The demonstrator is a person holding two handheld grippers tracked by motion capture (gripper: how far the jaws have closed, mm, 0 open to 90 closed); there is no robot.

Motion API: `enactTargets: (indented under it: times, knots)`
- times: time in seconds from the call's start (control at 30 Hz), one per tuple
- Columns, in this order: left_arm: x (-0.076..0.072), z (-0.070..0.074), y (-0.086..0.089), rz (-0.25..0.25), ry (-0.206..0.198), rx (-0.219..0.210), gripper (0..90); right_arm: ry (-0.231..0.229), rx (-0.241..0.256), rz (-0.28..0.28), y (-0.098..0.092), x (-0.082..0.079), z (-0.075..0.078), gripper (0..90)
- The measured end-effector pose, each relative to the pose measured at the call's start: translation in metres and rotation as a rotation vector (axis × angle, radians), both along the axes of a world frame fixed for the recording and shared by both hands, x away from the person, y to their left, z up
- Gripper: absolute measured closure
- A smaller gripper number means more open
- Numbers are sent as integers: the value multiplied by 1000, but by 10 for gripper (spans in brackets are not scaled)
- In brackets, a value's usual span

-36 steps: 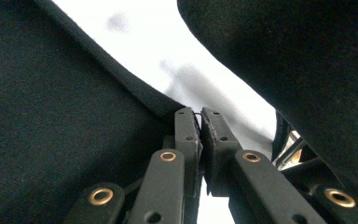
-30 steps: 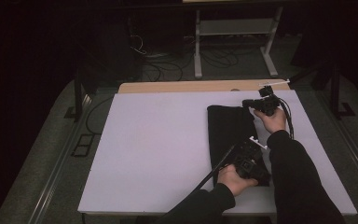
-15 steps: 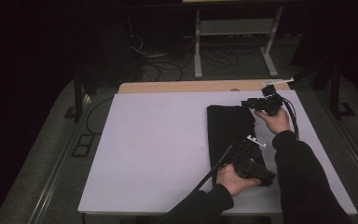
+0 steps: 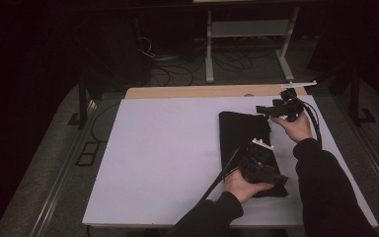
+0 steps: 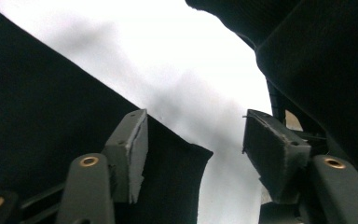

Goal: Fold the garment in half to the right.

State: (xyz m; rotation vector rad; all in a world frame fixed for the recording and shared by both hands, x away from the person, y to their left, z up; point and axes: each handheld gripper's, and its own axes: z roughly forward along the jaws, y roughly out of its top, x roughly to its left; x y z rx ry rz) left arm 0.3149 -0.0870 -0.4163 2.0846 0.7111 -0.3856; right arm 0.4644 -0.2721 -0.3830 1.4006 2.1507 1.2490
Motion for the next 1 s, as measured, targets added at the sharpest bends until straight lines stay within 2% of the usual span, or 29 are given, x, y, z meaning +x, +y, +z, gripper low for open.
enactTargets:
  times: [0.07, 0.27, 0.33, 0.4, 0.53, 0.8, 0.9, 1.0]
  knots:
    - [2, 1, 3, 4, -7, -13, 337, -5, -10, -2, -1, -2, 2, 6]
    - [9, 4, 13, 12, -19, -47, 201, -9, -9, 1, -6, -8, 2, 0]
    - [12, 4, 16, 12, -16, -45, 135, -5, -3, 3, -8, -10, 2, 0]
    - [14, 4, 20, 15, -19, -47, 112, -3, 5, 4, -10, -12, 2, 0]
    - [18, 6, 28, 33, -37, -41, 4, -6, 7, 15, -14, -16, 3, 0]
    - [24, 10, 50, 65, -102, -47, 0, -10, 10, 22, -20, -25, 8, 0]
    - [25, 13, 59, 79, -136, -33, 0, -14, 7, 28, -22, -29, 10, 0]
    - [26, 15, 67, 94, -146, -34, 0, -16, 0, 29, -23, -32, 10, 0]
